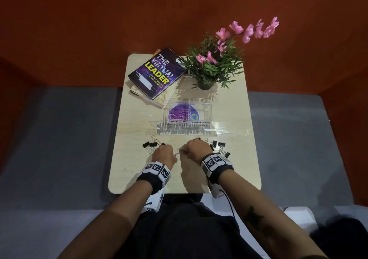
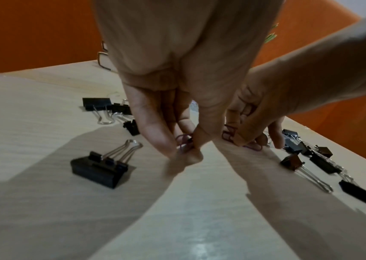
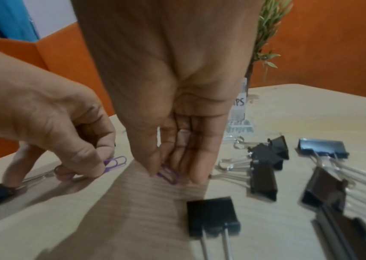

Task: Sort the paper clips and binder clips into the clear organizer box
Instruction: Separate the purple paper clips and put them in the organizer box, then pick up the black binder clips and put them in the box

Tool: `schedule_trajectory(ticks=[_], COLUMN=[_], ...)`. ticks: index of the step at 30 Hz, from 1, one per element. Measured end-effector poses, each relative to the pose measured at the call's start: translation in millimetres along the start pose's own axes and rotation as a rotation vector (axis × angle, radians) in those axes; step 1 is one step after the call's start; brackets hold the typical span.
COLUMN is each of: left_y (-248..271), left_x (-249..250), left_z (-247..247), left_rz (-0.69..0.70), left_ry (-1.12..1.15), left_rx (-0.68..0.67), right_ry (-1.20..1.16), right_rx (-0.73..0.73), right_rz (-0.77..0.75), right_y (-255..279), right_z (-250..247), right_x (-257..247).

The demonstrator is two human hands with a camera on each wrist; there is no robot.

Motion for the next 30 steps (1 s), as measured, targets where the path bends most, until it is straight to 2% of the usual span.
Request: schedule_trajectory(ticks=[3, 6, 10, 13, 16, 20, 24, 27, 30], left_y=[0.7, 3.5, 2.5, -11.3, -38.1, -71.6, -84.0, -71.8, -49.4], left_x=[2.0, -0.1, -12.7, -10.0, 8.9, 37.0, 44.0, 32.6, 6.2], left_z=[0.3, 1.7, -6.7, -32.0, -68.3, -100.6, -97.4, -94.9, -91.8], left_rz=[0.046, 0.089, -0.011, -0.029, 0.031, 0.055, 0.012, 0.049, 0.039], left_ry=[-0.018, 0.06, 0.32, 0.476, 0.552, 0.54, 0.464, 0.439, 0.427], left_rx=[0.031, 0.05, 0.074, 0.2, 0.364, 0.469, 0.422, 0.516, 0.624], right_ry=[-0.004, -0.125, -0.468, -0.684, -0.802, -0.795, -0.727, -0.667, -0.612], right_rx=[0.069, 0.158, 0.278, 0.362, 0.404, 0.506, 0.577, 0.554, 0.488], right_rz=[-0.036, -0.017, 0.16, 0.283, 0.302, 0.323, 0.377, 0.391, 0.336], right_y=[3.5, 7.7, 22.3, 29.0, 24.7, 4.1, -24.1, -43.4, -55.8], right_z=[0.1, 6.2, 13.9, 3.5, -28.7, -77.7, -103.9, -110.4, -105.4], right_x=[-2.4, -1.0, 14.6, 26.9, 29.2, 28.1, 24.7, 18.1, 9.9])
Point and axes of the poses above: each hand's wrist, its own y-axis away from the middle knuckle, its own z-axis out of the palm, x = y × z, the point moved 4 cm from there along -y, towards the middle knuckle, and after that the axes turned 11 degrees about x, right-handed, at the moved point
